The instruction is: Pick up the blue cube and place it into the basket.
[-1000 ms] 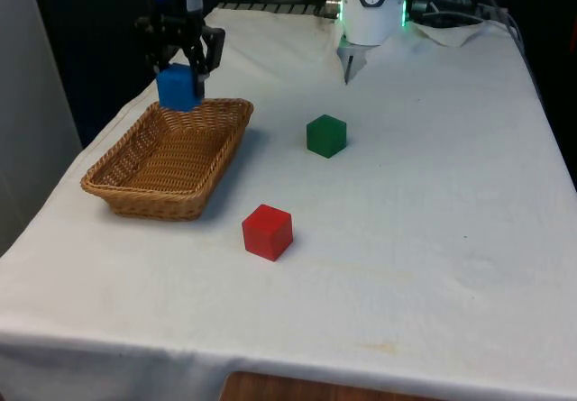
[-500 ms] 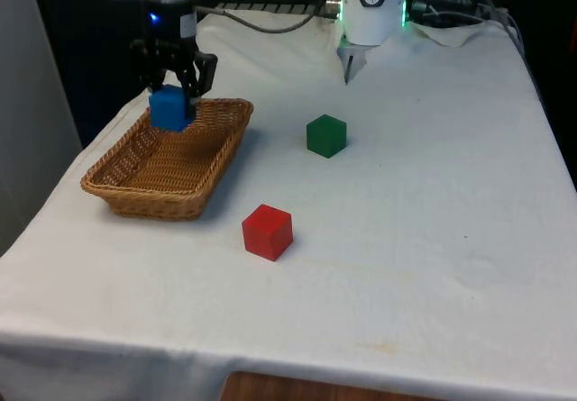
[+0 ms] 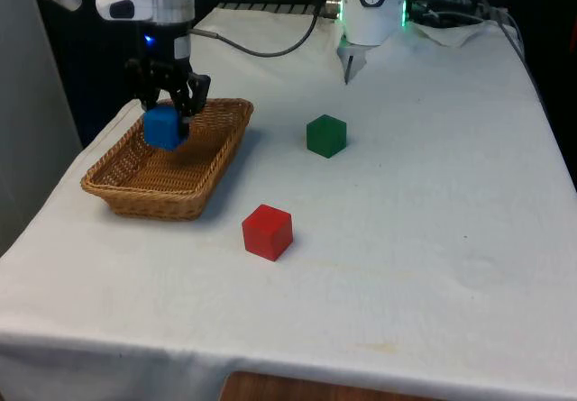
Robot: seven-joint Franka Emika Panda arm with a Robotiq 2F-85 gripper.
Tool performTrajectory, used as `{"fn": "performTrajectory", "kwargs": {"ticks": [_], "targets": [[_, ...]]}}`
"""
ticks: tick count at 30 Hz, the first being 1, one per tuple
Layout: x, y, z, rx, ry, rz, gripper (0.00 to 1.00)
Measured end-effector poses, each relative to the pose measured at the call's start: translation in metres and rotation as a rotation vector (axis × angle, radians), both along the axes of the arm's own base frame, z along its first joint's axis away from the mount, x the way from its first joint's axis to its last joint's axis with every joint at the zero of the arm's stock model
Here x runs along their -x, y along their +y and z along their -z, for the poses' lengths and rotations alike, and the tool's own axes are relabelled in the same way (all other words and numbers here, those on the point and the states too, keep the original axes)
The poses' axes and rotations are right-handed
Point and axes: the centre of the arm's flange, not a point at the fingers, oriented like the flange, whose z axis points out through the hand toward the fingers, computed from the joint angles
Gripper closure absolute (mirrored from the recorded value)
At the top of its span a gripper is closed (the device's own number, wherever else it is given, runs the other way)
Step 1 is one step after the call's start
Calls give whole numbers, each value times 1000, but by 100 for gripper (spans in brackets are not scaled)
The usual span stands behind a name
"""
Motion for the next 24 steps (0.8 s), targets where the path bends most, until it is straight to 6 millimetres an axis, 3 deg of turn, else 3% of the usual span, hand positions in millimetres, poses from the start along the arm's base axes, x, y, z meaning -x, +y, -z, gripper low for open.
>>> {"fn": "performTrajectory", "kwargs": {"ticks": [17, 24], "targets": [[-4, -7, 37, -31, -1, 15, 100], [-5, -5, 40, -37, -2, 17, 100]]}}
